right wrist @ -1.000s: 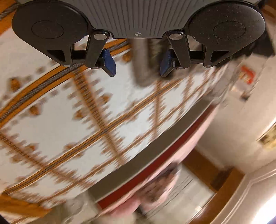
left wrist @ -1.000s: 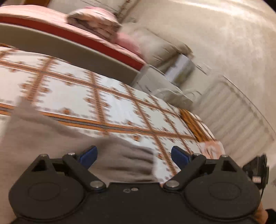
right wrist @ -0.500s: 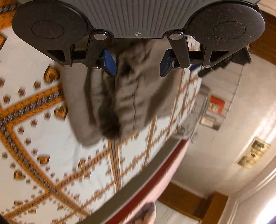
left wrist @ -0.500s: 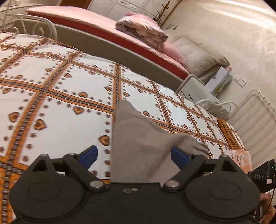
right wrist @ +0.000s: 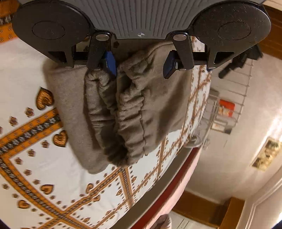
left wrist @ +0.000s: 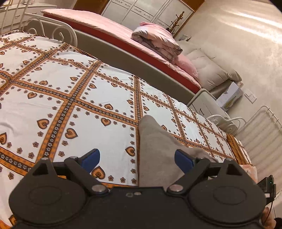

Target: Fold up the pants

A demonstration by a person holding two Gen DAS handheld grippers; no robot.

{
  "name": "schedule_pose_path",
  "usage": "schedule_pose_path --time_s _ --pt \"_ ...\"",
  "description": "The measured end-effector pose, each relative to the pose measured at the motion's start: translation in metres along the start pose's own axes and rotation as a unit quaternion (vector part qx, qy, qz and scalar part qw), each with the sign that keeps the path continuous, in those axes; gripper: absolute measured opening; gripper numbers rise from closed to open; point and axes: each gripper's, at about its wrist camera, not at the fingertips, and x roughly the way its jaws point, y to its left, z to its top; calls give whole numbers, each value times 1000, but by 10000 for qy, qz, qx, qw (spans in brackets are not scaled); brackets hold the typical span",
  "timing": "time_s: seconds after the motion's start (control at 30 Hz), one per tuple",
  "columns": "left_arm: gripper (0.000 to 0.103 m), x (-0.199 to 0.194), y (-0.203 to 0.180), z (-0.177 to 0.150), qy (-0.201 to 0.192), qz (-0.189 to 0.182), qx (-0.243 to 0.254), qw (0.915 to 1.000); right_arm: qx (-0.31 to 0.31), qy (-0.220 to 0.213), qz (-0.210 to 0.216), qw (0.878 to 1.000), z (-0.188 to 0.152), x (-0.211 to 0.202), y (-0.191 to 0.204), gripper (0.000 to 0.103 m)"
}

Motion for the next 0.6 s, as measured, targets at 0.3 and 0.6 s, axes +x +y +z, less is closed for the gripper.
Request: schedule_pose_path --time_s 0.3,0.6 --pt "85 1 4 0 -3 82 -107 9999 -1061 -920 352 9895 1 -31 31 17" --pt "85 -1 9 -1 5 130 -186 9997 -394 -1086 -367 9926 6 -44 1 73"
